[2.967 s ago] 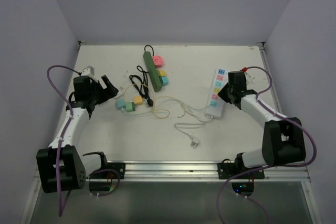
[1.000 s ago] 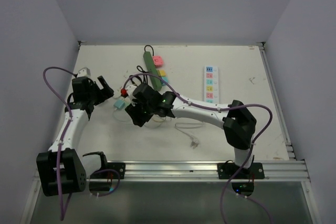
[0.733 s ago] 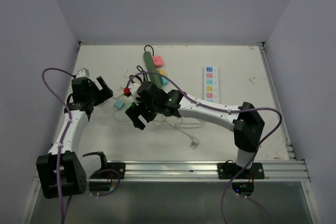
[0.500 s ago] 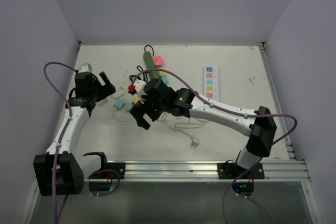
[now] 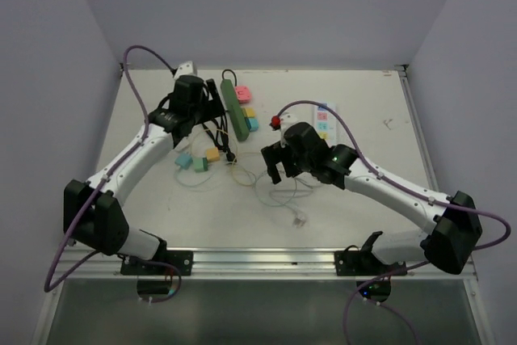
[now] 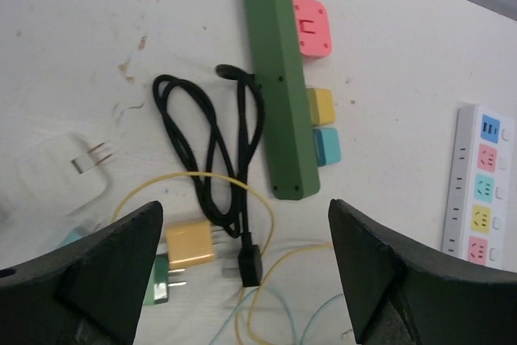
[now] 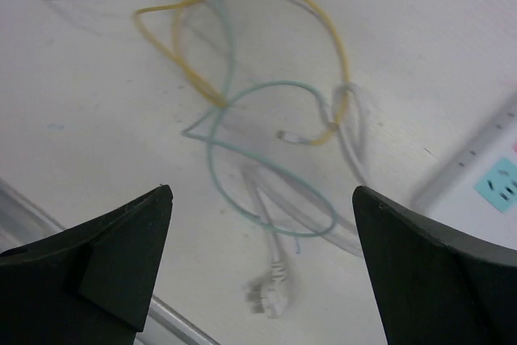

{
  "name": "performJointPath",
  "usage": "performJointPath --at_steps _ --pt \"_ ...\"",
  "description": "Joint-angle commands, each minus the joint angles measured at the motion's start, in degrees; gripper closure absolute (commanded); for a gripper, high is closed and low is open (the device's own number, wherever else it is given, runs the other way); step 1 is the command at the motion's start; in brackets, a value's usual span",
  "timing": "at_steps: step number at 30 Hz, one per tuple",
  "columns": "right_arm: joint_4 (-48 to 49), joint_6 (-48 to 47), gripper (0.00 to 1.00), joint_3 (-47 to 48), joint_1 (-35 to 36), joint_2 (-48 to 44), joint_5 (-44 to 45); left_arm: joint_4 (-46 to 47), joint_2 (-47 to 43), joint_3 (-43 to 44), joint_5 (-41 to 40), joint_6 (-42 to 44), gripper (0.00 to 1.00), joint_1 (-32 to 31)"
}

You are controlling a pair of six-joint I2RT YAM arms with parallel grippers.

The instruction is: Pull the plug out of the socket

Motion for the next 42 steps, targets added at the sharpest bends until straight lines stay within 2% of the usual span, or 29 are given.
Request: performJointPath --at_steps 1,7,16,19,26,32,42 --pt "3.4 7.4 0.03 -5.0 -6.9 -4.3 5.8 -0.4 5.7 8.0 -6.9 -2.2 0.13 -5.3" --pt "5.7 11.9 0.03 -13.2 -11.9 -9.2 6.0 -1.3 19.2 19.0 -15.7 -1.1 0.15 -11.9" --pt "7.6 11.9 0.03 -17.5 -12.9 -11.1 5.4 -8.2 40.9 43.2 -23.0 3.0 0.19 -12.6" --pt "8.1 11.7 0.03 -18.1 -13.0 -11.1 5.0 -10.0 46.5 48.0 -24.2 3.9 0.22 -12.4" --pt "9.1 11.9 0.03 -19.4 -13.2 -10.9 4.0 -10.7 51.6 49.2 -24.7 3.0 0.25 -9.3" --pt "9.2 12.0 0.04 -20.1 -13.4 -10.6 3.2 -7.8 52.9 47.7 -20.6 3.8 0.27 -6.8" --pt "9.6 12.6 0.04 -20.6 -13.5 -9.7 2.5 -7.1 54.4 47.5 -14.8 3.5 0.29 -6.0"
